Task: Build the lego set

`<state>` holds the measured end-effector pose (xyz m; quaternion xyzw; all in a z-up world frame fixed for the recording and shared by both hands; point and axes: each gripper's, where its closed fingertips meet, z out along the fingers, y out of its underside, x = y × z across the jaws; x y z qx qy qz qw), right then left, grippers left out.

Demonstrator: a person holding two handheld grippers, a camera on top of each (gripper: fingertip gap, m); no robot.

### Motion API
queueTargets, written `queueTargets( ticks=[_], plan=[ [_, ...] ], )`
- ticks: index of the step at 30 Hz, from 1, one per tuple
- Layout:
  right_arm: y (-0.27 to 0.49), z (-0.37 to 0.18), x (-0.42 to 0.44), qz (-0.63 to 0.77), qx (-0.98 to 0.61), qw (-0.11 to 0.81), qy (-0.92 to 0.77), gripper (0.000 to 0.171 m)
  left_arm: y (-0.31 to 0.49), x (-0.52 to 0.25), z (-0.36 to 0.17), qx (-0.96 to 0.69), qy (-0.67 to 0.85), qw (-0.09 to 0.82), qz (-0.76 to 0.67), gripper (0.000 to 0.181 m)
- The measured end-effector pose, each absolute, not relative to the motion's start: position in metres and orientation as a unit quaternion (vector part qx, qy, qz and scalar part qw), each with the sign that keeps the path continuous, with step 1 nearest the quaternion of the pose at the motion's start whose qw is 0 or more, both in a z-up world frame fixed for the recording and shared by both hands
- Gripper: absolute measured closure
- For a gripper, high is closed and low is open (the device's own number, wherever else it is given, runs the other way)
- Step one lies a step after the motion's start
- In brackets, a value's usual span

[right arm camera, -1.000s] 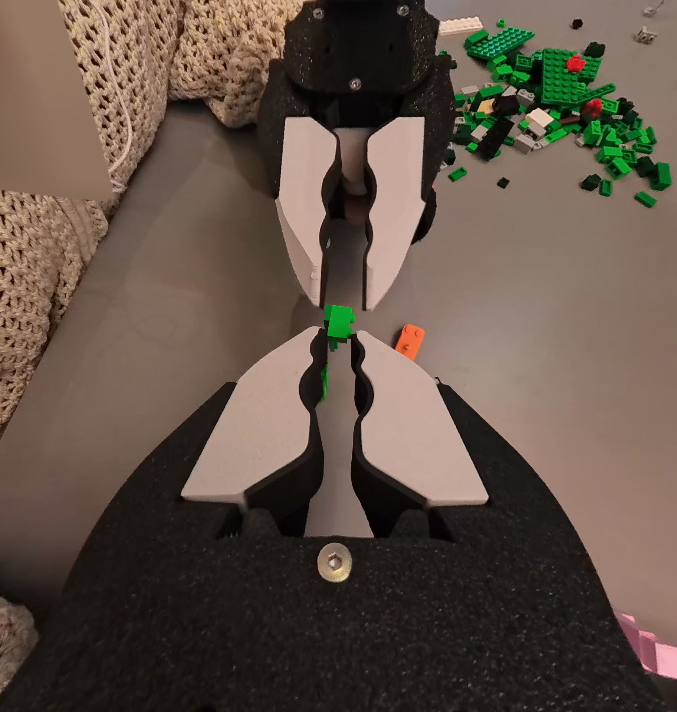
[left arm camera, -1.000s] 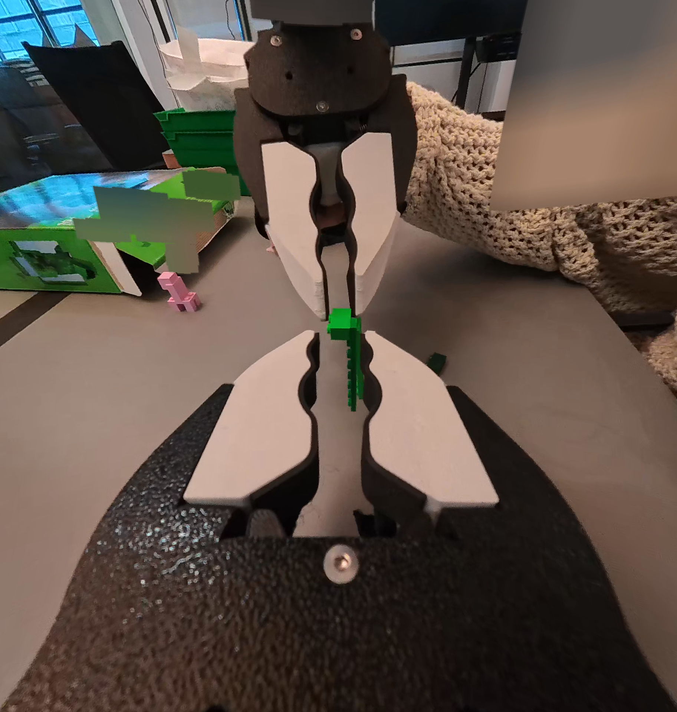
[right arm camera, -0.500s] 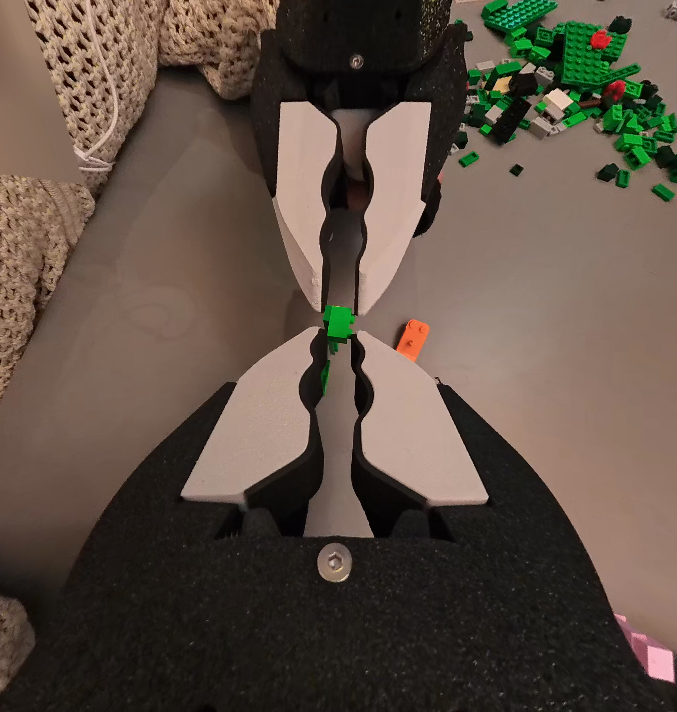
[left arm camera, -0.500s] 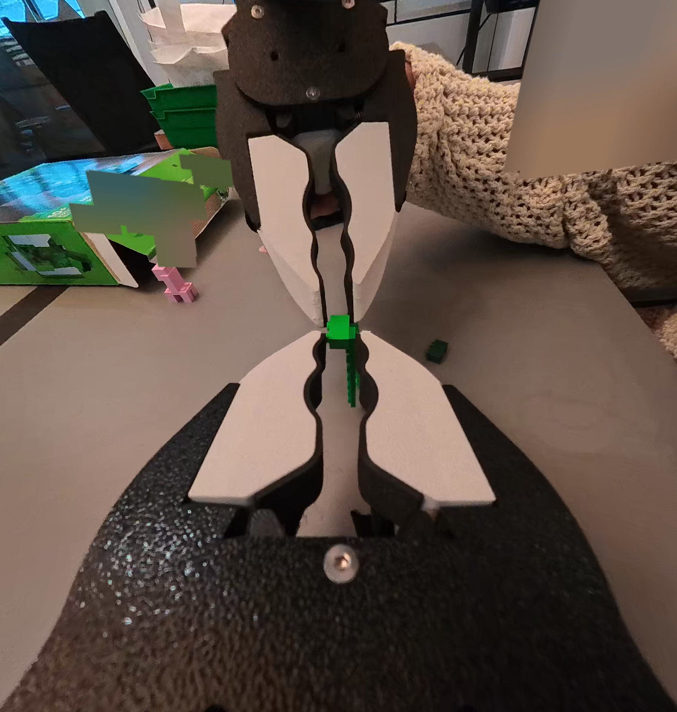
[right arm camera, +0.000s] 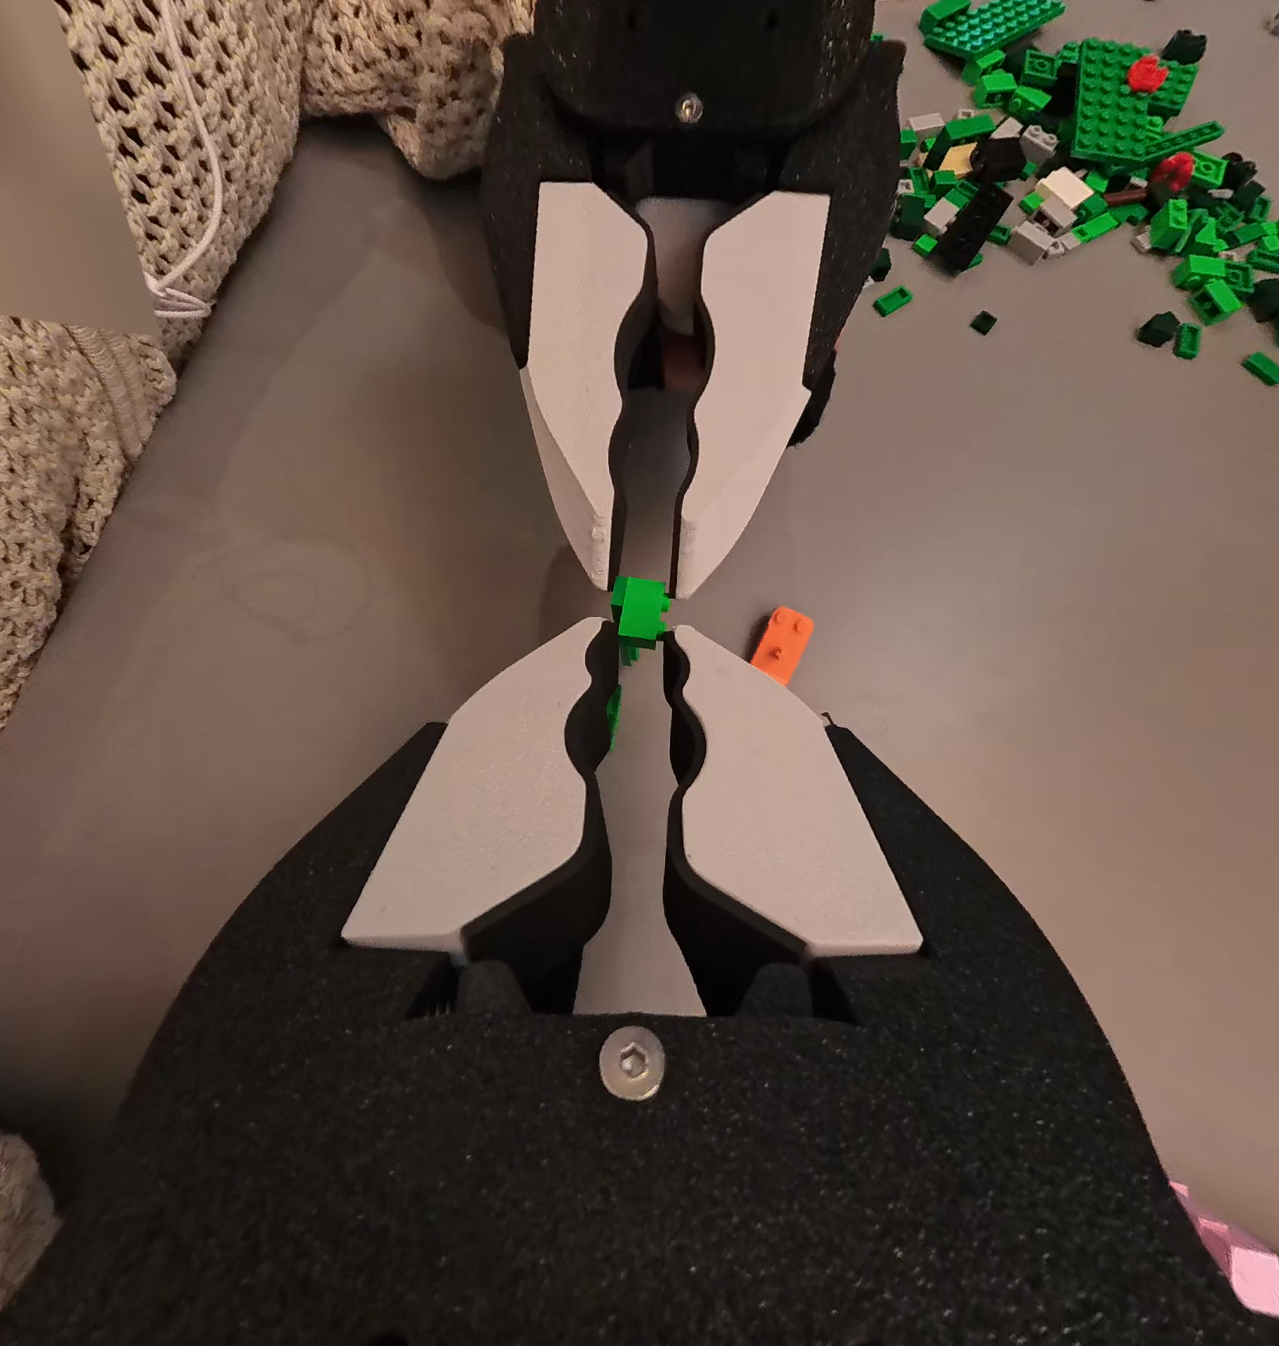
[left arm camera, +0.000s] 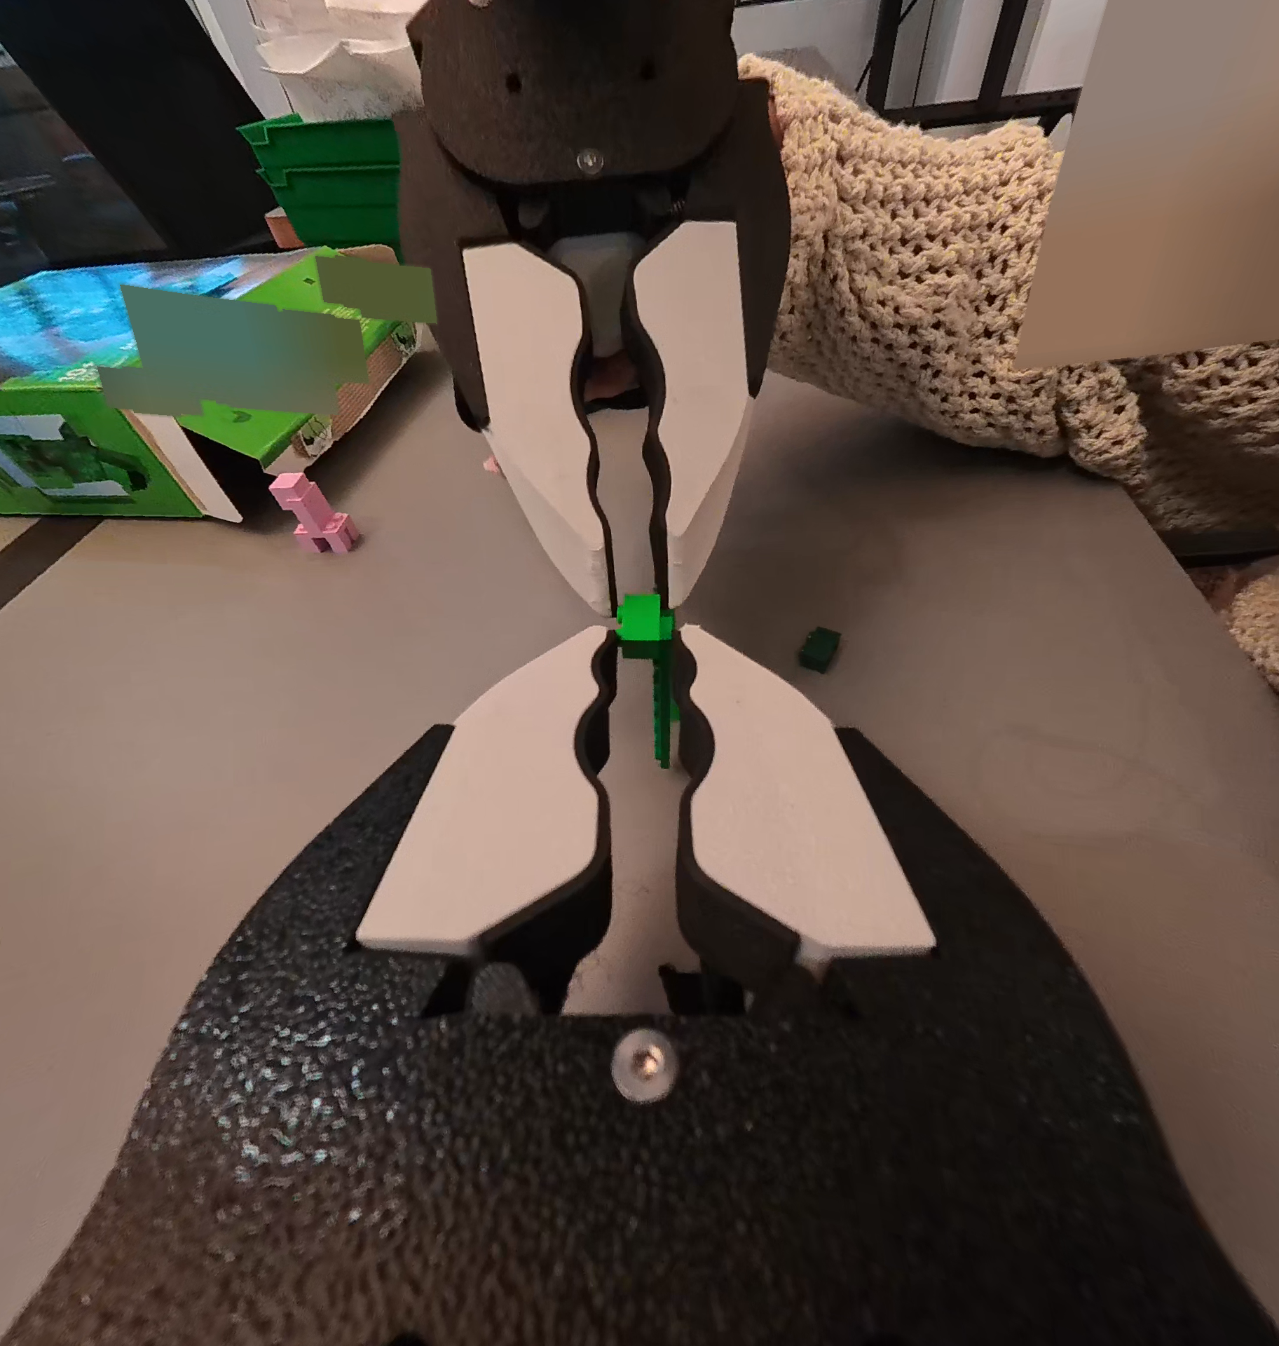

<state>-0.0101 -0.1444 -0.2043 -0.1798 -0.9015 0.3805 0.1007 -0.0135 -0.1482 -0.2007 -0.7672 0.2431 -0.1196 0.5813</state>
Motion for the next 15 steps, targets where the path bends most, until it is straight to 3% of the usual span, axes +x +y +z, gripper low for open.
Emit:
queueTargets(
  ticks=[5, 15],
  plan=[
    [-0.144, -0.203, -0.011, 0.387, -0.183, 0.105, -0.897, 0.159, -0.148, -0.015, -0.199, -0.765, 0.240, 0.586, -0.114, 0.169],
    [-0.136, -0.182, -0.009, 0.423, -0.192, 0.146, -0.874, 0.143, -0.147, -0.016, -0.199, -0.762, 0.231, 0.593, -0.118, 0.170]
  ],
)
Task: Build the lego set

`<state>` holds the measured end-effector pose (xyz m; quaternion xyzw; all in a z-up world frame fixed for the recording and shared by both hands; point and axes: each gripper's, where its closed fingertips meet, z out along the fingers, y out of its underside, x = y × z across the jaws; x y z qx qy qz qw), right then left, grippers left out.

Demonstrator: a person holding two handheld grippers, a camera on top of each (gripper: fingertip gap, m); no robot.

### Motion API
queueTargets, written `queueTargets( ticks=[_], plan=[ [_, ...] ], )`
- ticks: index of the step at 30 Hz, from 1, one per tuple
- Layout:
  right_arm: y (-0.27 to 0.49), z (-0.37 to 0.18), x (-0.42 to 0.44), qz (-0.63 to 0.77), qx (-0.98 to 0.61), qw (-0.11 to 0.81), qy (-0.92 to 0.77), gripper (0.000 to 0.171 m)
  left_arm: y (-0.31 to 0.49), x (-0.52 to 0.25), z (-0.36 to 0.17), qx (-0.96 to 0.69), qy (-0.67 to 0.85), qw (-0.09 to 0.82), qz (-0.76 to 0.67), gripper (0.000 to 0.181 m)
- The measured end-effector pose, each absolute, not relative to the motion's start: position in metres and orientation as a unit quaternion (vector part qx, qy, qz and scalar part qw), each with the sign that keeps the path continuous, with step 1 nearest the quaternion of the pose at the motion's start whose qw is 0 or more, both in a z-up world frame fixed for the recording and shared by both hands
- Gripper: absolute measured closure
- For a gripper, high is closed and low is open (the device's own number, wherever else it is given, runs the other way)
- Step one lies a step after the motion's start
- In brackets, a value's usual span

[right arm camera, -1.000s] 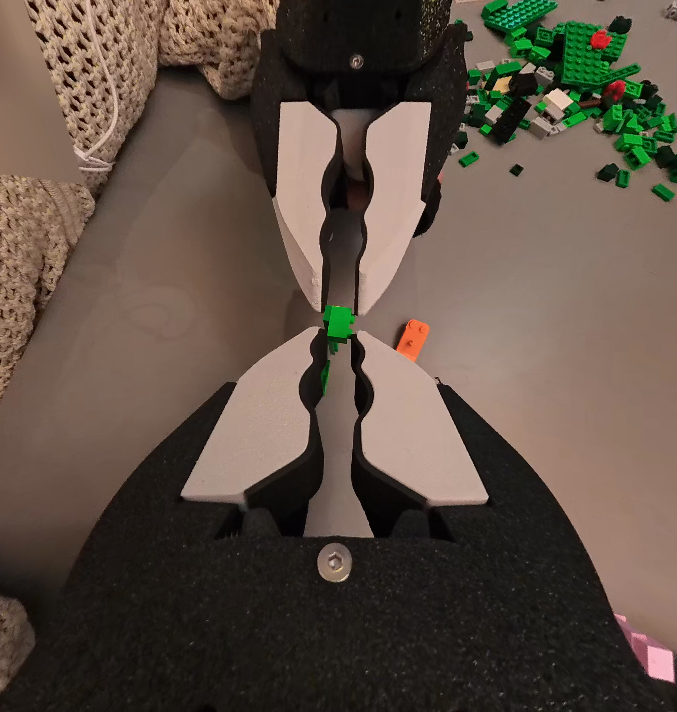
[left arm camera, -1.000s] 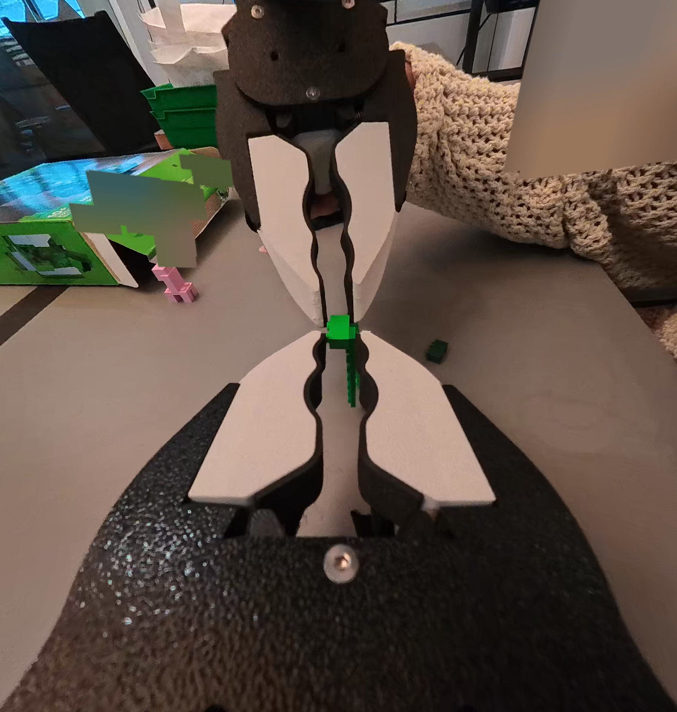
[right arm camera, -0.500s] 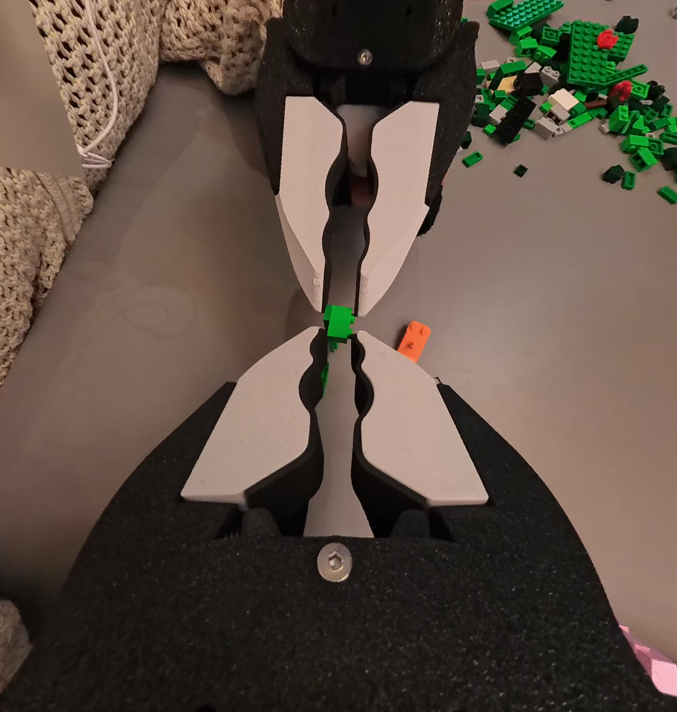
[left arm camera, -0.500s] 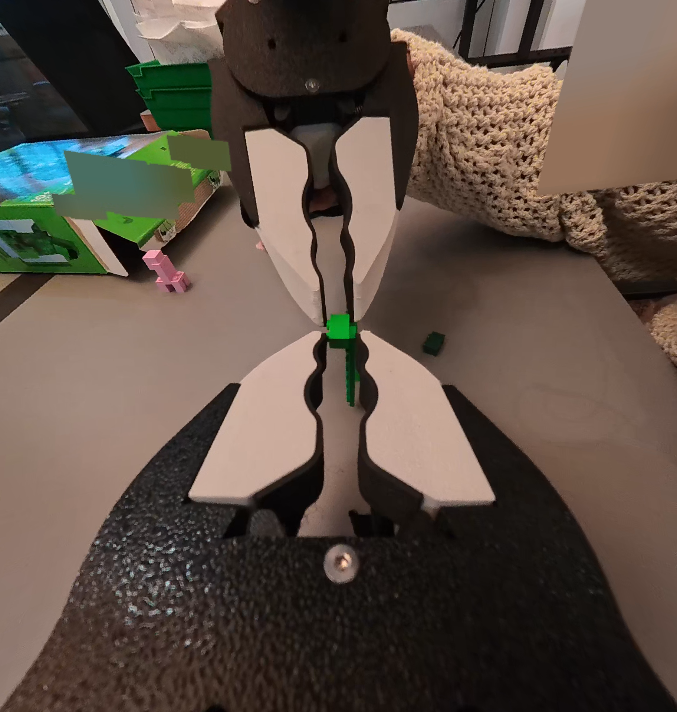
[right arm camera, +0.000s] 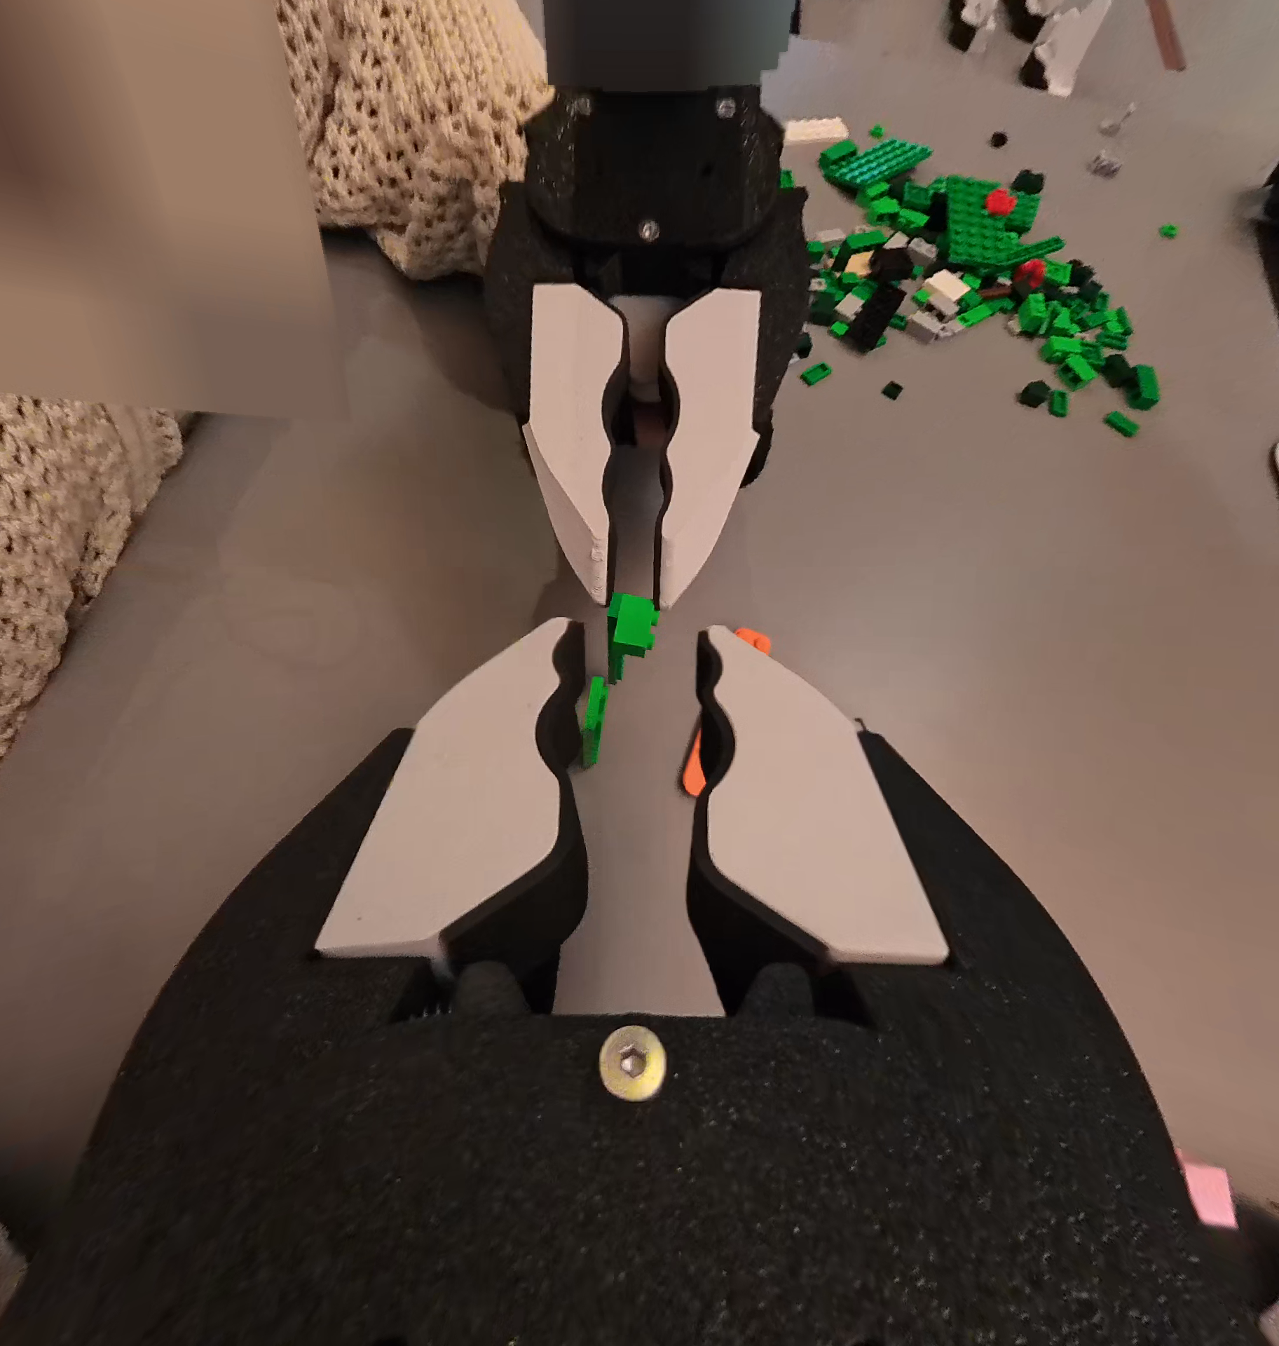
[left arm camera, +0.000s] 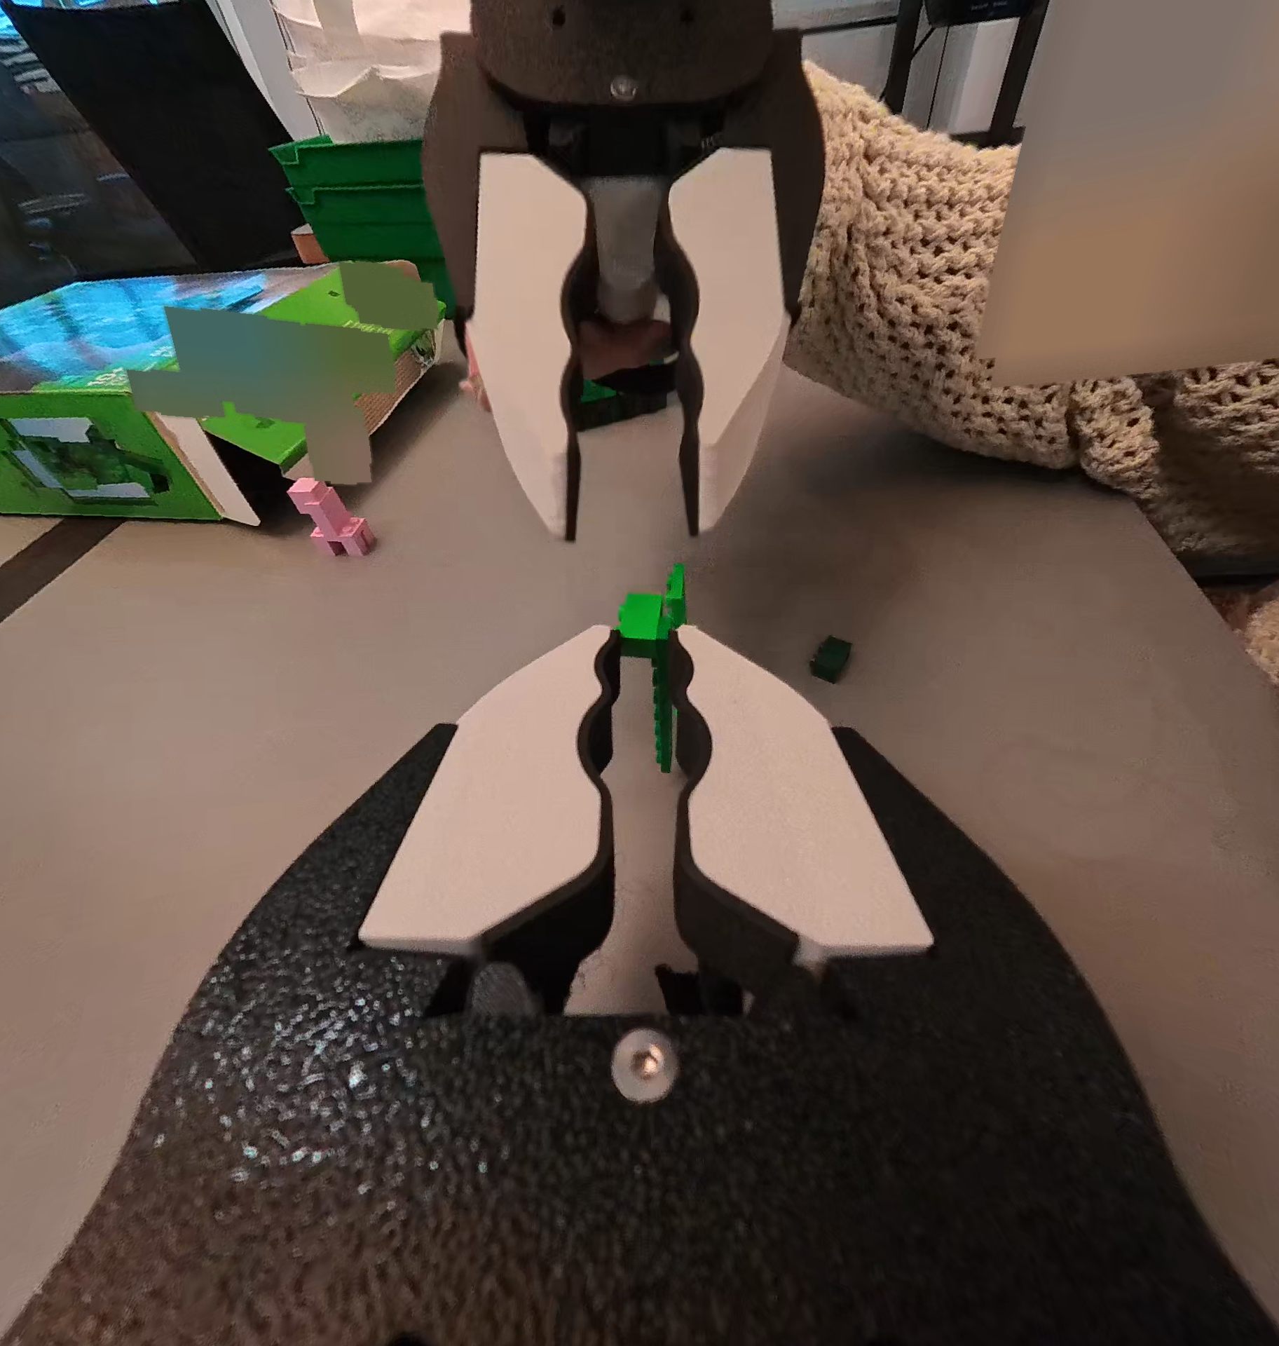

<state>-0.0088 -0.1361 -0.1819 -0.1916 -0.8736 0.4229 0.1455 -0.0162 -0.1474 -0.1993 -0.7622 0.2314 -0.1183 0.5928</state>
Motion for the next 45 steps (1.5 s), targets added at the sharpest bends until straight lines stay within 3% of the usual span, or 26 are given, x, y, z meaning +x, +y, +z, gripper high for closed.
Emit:
queueTargets(
  ticks=[11, 20, 33, 45],
  plan=[
    [-0.121, -0.178, 0.005, 0.486, -0.232, 0.238, -0.809, 0.132, -0.139, -0.012, -0.203, -0.768, 0.222, 0.592, -0.101, 0.170],
    [-0.126, -0.200, 0.003, 0.499, -0.253, 0.235, -0.795, 0.124, -0.138, -0.010, -0.206, -0.772, 0.221, 0.588, -0.099, 0.170],
    [-0.127, -0.207, -0.004, 0.497, -0.248, 0.229, -0.800, 0.128, -0.136, -0.010, -0.206, -0.772, 0.214, 0.589, -0.106, 0.170],
    [-0.133, -0.211, -0.008, 0.499, -0.233, 0.220, -0.806, 0.143, -0.137, -0.008, -0.206, -0.772, 0.213, 0.588, -0.116, 0.170]
  ],
)
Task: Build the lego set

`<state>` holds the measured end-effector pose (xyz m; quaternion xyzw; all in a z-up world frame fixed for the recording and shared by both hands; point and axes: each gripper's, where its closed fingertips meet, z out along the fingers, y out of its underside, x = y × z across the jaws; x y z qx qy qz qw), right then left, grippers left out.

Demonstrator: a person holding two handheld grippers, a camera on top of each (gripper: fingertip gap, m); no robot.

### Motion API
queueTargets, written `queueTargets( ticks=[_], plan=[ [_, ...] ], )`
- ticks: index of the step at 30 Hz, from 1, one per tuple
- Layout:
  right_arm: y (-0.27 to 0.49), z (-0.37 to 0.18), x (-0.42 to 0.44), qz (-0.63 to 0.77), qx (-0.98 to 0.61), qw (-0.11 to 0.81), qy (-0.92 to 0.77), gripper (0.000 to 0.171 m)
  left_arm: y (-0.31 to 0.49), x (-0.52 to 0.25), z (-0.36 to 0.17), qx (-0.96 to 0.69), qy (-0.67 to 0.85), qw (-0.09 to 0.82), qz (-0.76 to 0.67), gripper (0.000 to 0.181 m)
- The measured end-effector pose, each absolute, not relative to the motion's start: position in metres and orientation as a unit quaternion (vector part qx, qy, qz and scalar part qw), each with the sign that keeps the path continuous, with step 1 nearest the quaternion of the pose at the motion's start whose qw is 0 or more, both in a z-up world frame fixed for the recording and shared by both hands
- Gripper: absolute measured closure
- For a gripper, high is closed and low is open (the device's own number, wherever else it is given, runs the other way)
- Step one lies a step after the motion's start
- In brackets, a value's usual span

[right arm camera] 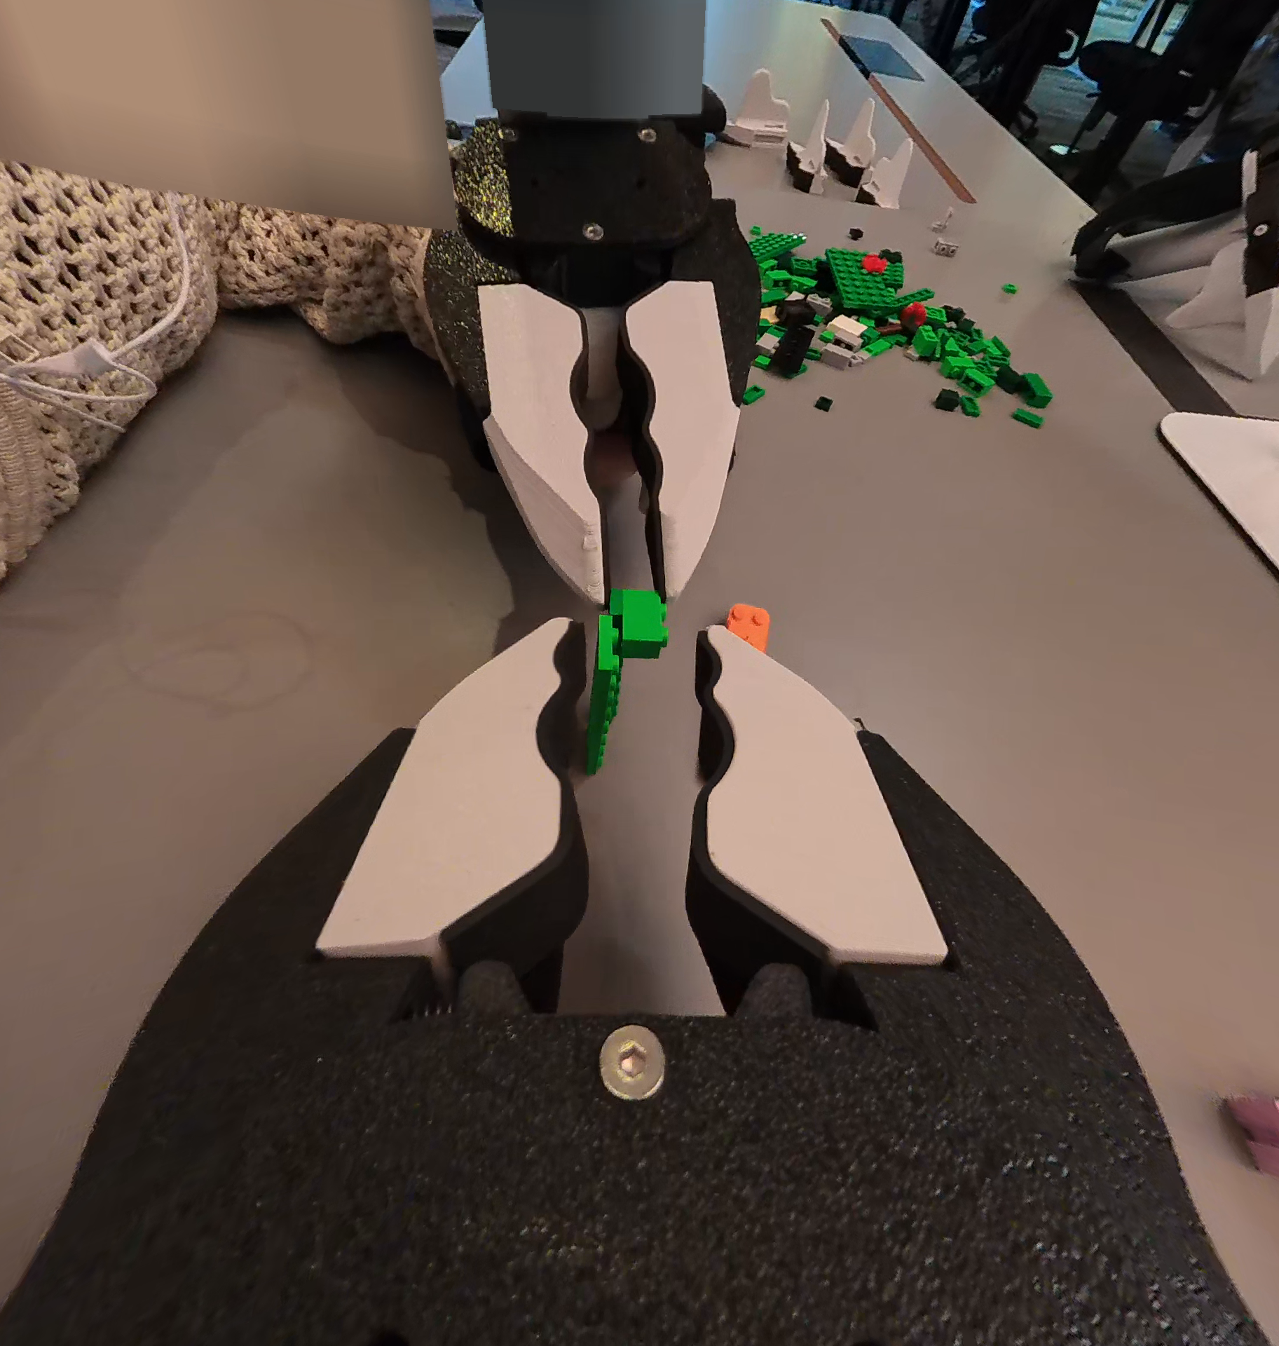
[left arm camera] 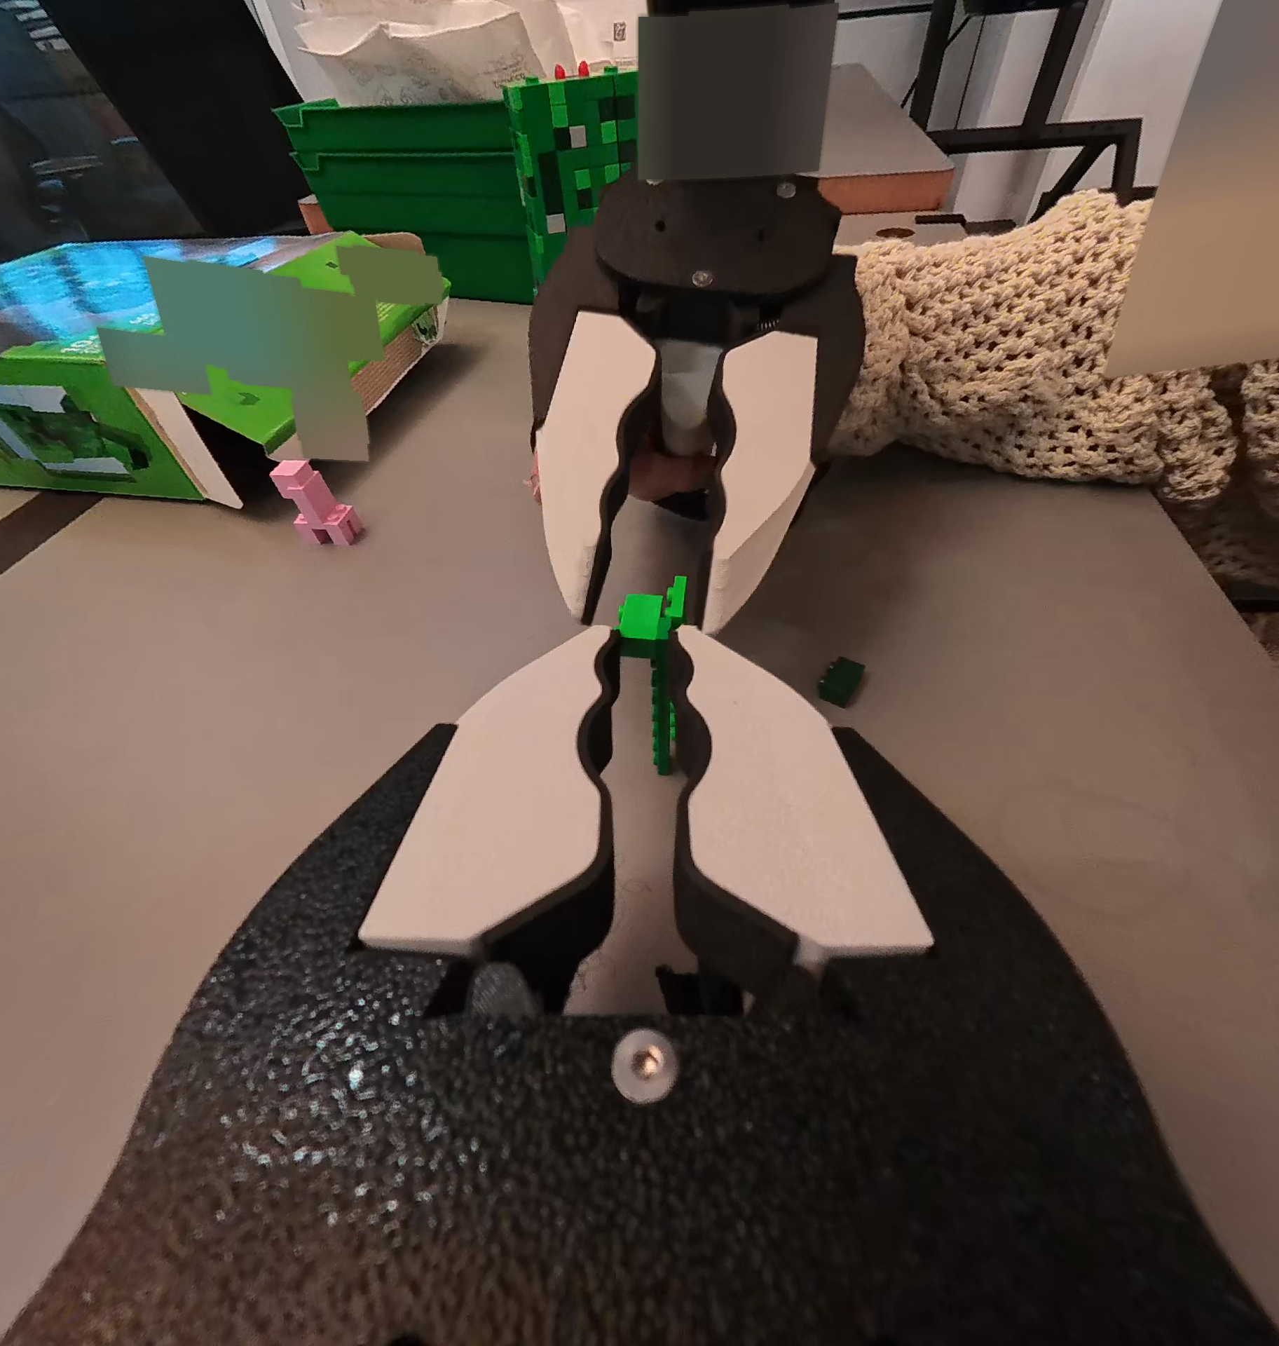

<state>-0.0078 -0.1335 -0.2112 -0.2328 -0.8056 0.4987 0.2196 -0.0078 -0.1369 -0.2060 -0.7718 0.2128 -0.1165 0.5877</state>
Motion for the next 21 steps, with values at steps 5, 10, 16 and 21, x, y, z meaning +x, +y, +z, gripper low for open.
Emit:
queueTargets(
  ticks=[5, 10, 16, 21],
  plan=[
    [-0.1333, -0.2118, -0.0080, 0.499, -0.234, 0.218, -0.806, 0.147, -0.1368, -0.0070, -0.2059, -0.771, 0.213, 0.588, -0.119, 0.170],
    [-0.1351, -0.2129, -0.0060, 0.501, -0.231, 0.209, -0.807, 0.155, -0.1366, -0.0062, -0.2061, -0.771, 0.214, 0.588, -0.120, 0.170],
    [-0.1358, -0.2142, -0.0042, 0.509, -0.239, 0.193, -0.804, 0.156, -0.1373, -0.0047, -0.2066, -0.771, 0.211, 0.587, -0.130, 0.170],
    [-0.1358, -0.2154, -0.0040, 0.510, -0.259, 0.167, -0.803, 0.156, -0.1371, -0.0051, -0.2083, -0.772, 0.216, 0.584, -0.124, 0.169]
  ],
)
